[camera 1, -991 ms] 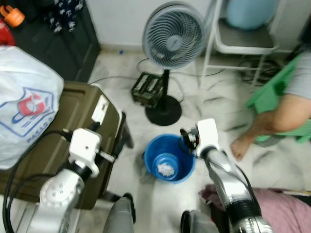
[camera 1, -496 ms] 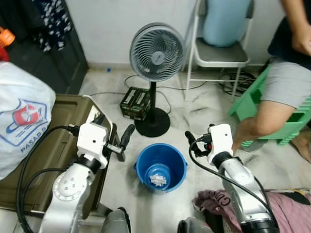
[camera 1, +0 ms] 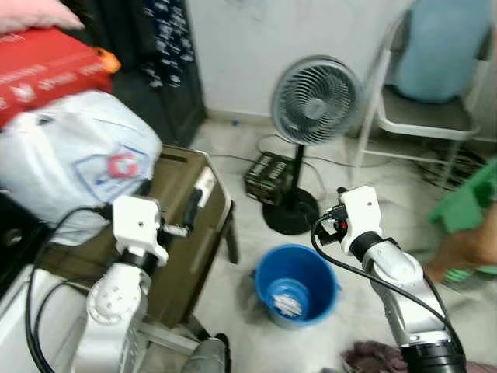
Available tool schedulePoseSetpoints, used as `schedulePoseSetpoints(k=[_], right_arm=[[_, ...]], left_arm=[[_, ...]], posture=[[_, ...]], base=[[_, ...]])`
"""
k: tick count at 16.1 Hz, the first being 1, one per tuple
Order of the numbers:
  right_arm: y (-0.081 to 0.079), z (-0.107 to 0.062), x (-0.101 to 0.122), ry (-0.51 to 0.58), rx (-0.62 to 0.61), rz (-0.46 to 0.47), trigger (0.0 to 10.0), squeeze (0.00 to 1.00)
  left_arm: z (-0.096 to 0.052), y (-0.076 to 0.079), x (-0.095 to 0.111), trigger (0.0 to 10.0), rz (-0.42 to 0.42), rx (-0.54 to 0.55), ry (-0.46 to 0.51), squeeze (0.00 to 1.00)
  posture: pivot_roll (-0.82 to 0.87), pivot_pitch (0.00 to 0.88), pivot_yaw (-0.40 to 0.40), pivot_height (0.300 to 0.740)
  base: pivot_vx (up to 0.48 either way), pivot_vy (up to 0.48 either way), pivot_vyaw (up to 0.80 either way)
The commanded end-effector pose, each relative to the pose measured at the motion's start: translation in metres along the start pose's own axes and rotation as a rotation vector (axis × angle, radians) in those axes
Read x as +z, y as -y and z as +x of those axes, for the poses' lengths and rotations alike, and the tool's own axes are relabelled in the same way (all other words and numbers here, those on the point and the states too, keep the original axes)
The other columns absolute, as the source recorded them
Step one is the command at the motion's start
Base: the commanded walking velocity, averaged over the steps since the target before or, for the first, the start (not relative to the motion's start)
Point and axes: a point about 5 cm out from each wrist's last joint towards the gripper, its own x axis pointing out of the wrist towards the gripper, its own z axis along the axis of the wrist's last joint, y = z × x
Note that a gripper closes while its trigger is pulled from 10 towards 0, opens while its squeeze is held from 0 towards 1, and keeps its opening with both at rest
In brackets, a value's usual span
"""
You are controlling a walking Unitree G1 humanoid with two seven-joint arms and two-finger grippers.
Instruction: Clean up the room
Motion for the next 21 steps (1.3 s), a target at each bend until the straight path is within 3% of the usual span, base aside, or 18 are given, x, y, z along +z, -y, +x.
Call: schedulePoseSetpoints(k=[1, 5, 7, 15, 21], right_arm=[[0.000, 0.001, 0.009, 0.026, 0.011, -0.001, 10.0, 0.00], [-0.005, 0.000, 0.006, 0.061, -0.096, 0.053, 10.0, 0.00], [-0.012, 0.000, 0.003, 0.075, -0.158, 0.078, 10.0, 0.00], [-0.003, 0.002, 0.004, 0.085, -0.172, 0.080, 10.0, 0.00], [-0.011, 0.001, 0.004, 0.098, -0.156, 0.088, 10.0, 0.00]], left_arm=[[0.000, 0.001, -0.002, 10.0, 0.010, -0.002, -0.004, 0.00], [0.000, -0.007, 0.006, 10.0, 0.050, 0.047, 0.036, 0.00], [-0.009, -0.016, 0.004, 10.0, 0.072, 0.086, 0.017, 0.00], [-0.014, -0.009, -0.001, 10.0, 0.084, 0.090, 0.003, 0.00], [-0.019, -0.008, -0.006, 10.0, 0.106, 0.108, -0.030, 0.00]], posture=[[-0.09, 0.000, 0.075, 0.740], [-0.04, 0.000, 0.003, 0.740], [-0.04, 0.000, -0.004, 0.740], [-0.05, 0.000, -0.009, 0.740], [-0.04, 0.003, -0.004, 0.740]], base=[[0.000, 0.000, 0.80], [0.000, 0.000, 0.80], [0.000, 0.000, 0.80], [0.000, 0.000, 0.80], [0.000, 0.000, 0.80]])
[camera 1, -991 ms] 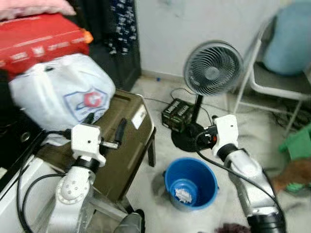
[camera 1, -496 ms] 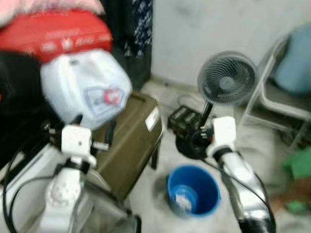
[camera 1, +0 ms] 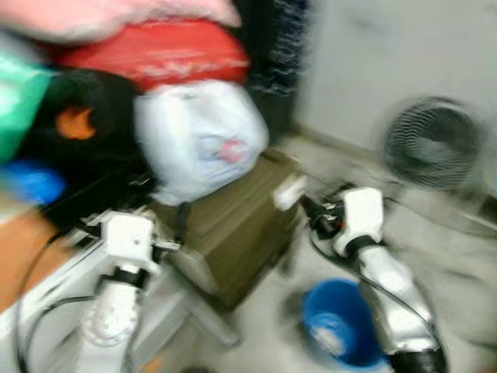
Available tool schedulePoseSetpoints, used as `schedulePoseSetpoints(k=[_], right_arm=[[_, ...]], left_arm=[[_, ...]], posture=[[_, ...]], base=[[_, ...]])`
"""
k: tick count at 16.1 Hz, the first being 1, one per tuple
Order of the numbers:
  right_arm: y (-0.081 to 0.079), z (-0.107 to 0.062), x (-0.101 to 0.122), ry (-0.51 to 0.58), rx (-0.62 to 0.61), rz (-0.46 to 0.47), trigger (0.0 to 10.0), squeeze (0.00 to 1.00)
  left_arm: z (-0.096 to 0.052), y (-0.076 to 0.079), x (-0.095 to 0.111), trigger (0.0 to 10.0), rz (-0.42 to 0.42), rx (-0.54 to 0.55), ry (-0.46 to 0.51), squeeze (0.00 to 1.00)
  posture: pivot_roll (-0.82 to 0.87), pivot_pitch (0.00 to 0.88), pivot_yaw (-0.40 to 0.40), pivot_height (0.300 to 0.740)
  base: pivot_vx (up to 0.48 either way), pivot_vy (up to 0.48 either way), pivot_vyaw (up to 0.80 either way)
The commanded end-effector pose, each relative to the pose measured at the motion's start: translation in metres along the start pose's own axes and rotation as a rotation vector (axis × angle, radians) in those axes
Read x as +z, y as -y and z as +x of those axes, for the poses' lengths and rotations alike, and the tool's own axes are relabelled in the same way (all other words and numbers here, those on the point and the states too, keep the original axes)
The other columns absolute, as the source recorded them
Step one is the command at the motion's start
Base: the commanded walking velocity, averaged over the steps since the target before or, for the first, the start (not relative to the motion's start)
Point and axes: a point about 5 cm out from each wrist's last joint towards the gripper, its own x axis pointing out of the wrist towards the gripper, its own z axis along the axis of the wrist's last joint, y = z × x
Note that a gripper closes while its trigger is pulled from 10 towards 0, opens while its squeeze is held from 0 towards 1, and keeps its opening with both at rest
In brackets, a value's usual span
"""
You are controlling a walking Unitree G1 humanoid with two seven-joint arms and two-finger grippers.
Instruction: Clean up the room
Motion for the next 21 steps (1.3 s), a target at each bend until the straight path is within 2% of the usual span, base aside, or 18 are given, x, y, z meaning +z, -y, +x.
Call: schedulePoseSetpoints(k=[1, 8, 11, 16, 21], right_arm=[[-0.003, 0.001, 0.006, 0.026, 0.010, 0.009, 10.0, 0.00], [0.002, -0.010, 0.001, 0.009, -0.017, 0.000, 10.0, 0.00], [-0.003, -0.010, 0.004, 0.020, -0.002, -0.001, 10.0, 0.00], [-0.003, -0.012, 0.002, 0.007, -0.002, 0.014, 10.0, 0.00], [-0.002, -0.013, 0.002, 0.000, -0.004, 0.016, 10.0, 0.00]], left_arm=[[0.000, -0.005, 0.002, 10.0, 0.036, 0.030, 0.000, 0.00], [-0.006, -0.012, 0.004, 10.0, 0.102, 0.086, -0.023, 0.00], [-0.011, -0.015, 0.005, 10.0, 0.108, 0.110, -0.032, 0.00], [-0.013, -0.007, 0.002, 10.0, 0.075, 0.079, -0.046, 0.00], [-0.008, -0.013, 0.004, 10.0, 0.068, 0.061, -0.041, 0.00]], posture=[[-0.04, 0.010, -0.003, 0.740], [-0.02, 0.063, 0.006, 0.740], [-0.01, 0.077, 0.001, 0.740], [-0.03, 0.083, -0.003, 0.740], [-0.03, 0.088, -0.002, 0.740]], base=[[0.000, 0.000, 0.80], [0.000, 0.000, 0.80], [0.000, 0.000, 0.80], [0.000, 0.000, 0.00], [0.000, -0.338, 0.00]])
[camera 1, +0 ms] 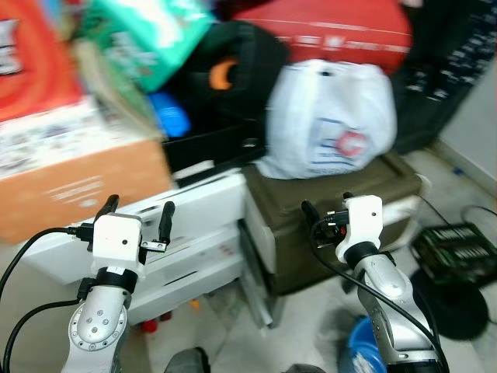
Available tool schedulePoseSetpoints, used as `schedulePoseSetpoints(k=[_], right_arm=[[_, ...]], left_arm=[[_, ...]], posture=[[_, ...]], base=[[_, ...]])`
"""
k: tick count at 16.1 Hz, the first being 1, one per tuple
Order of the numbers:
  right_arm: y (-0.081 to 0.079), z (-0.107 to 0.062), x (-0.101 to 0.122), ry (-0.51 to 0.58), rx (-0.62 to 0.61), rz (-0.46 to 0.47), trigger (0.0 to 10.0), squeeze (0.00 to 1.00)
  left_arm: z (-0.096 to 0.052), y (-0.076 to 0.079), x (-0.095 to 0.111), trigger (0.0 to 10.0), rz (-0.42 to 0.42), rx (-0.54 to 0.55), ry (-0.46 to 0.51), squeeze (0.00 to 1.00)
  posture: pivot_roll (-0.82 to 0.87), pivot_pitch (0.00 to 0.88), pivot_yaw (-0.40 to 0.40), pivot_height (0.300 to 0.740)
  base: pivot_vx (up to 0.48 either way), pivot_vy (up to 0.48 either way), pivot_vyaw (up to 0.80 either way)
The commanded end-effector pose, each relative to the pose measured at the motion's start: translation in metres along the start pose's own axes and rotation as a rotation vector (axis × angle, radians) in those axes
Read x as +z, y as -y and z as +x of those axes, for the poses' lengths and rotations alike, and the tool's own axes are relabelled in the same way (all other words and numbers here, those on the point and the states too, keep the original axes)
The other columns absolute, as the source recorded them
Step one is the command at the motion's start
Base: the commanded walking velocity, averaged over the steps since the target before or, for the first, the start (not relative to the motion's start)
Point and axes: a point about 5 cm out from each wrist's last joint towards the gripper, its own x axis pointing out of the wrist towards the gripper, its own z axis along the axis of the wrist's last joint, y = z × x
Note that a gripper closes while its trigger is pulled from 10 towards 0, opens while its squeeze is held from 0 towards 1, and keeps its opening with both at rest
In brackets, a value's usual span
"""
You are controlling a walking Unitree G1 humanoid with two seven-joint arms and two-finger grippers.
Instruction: Clean up the room
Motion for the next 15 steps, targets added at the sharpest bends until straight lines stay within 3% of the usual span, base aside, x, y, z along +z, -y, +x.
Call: schedulePoseSetpoints(k=[1, 5, 8, 15], right_arm=[[0.0023, -0.0011, 0.0047, 0.012, -0.004, -0.005, 10.0, 0.00], [0.0023, -0.0001, 0.0044, 0.006, -0.001, -0.003, 10.0, 0.00], [0.0018, 0.0003, 0.0054, 0.010, 0.005, -0.006, 10.0, 0.00], [-0.0009, 0.0014, 0.0056, 0.012, 0.025, -0.013, 10.0, 0.00]], left_arm=[[-0.0012, 0.0016, -0.0014, 10.0, -0.003, -0.015, -0.012, 0.00], [-0.0002, 0.0017, -0.0016, 10.0, -0.003, -0.014, -0.013, 0.00], [0.0004, -0.0021, -0.0033, 10.0, -0.035, 0.015, -0.023, 0.00], [-0.0026, -0.0014, -0.0057, 10.0, -0.044, 0.028, -0.034, 0.00]], posture=[[-0.03, 0.088, -0.001, 0.740], [-0.03, 0.086, -0.005, 0.740], [-0.03, 0.084, -0.005, 0.740], [-0.03, 0.077, -0.007, 0.740]], base=[[0.000, -0.379, 0.00], [0.000, -0.341, 0.00], [0.000, 0.000, 0.00], [0.000, 0.000, 0.80]])
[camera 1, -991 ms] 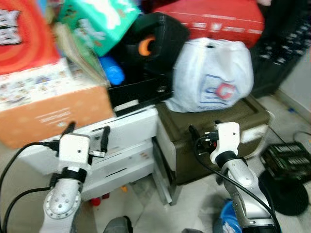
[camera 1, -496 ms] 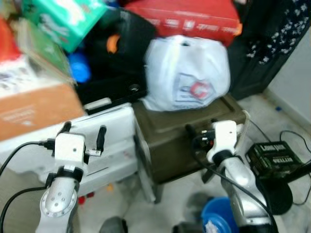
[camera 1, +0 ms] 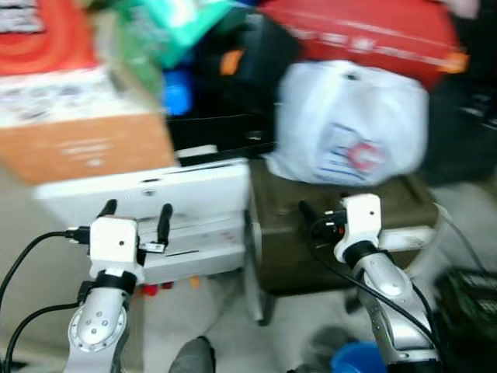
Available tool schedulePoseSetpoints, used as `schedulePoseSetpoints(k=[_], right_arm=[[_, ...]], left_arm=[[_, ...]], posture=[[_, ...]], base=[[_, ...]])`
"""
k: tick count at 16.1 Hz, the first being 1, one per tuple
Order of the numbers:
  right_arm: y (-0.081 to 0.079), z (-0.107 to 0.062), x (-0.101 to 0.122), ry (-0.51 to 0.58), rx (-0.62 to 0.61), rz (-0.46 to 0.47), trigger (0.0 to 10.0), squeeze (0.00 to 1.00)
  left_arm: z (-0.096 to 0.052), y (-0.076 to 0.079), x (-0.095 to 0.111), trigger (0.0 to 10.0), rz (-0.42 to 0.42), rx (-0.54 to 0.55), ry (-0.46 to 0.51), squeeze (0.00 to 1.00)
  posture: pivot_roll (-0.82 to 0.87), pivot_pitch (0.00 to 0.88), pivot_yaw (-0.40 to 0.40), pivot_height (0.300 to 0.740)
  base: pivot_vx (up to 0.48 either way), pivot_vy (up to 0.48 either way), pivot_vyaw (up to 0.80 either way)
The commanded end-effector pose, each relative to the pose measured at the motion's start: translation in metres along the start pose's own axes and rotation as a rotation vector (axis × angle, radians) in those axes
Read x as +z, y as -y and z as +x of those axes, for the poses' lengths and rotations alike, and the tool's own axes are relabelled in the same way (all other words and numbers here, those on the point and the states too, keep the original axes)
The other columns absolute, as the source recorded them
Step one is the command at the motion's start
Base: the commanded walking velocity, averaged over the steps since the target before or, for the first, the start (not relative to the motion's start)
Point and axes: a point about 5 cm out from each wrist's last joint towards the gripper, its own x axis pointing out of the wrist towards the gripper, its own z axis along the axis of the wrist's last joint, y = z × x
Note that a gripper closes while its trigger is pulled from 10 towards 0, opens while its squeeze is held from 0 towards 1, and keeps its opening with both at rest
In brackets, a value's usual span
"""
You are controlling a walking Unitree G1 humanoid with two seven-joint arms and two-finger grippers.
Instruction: Clean up the room
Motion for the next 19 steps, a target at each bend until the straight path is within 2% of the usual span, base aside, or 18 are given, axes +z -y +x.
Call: schedulePoseSetpoints(k=[1, 4, 6, 9, 11, 16, 19], right_arm=[[0.002, 0.001, 0.002, 0.006, -0.007, -0.010, 10.0, 0.00], [0.001, 0.003, 0.002, 0.006, -0.009, -0.015, 10.0, 0.00], [0.001, 0.001, 0.001, 0.006, -0.014, -0.018, 10.0, 0.00], [0.011, -0.011, 0.000, -0.001, -0.039, -0.035, 10.0, 0.00], [0.017, -0.017, -0.002, -0.009, -0.050, -0.042, 10.0, 0.00], [0.019, -0.002, -0.003, -0.009, -0.029, -0.071, 10.0, 0.00], [0.017, 0.010, 0.000, 0.006, -0.001, -0.076, 10.0, 0.00]], left_arm=[[-0.002, 0.000, -0.003, 10.0, -0.020, 0.008, -0.022, 0.00], [-0.005, 0.001, -0.005, 10.0, -0.001, 0.008, -0.027, 0.00], [-0.013, -0.001, -0.008, 10.0, 0.005, 0.018, -0.045, 0.00], [-0.030, -0.011, -0.013, 10.0, 0.024, 0.078, -0.076, 0.00], [-0.035, -0.015, -0.015, 10.0, 0.031, 0.113, -0.084, 0.00], [-0.019, -0.016, -0.011, 10.0, 0.030, 0.173, -0.044, 0.00], [-0.013, -0.016, -0.011, 10.0, 0.068, 0.155, -0.013, 0.00]], posture=[[-0.03, 0.074, -0.004, 0.740], [-0.02, 0.069, -0.001, 0.740], [-0.02, 0.065, 0.001, 0.740], [-0.02, 0.069, -0.002, 0.740], [-0.02, 0.072, -0.008, 0.740], [-0.02, 0.022, -0.053, 0.740], [0.00, 0.000, -0.080, 0.740]], base=[[0.000, 0.000, 0.80], [0.000, 0.000, 0.80], [0.000, 0.000, 0.80], [0.000, 0.000, 0.80], [0.000, 0.000, 0.80], [0.000, 0.000, 0.79], [0.000, 0.000, 0.00]])
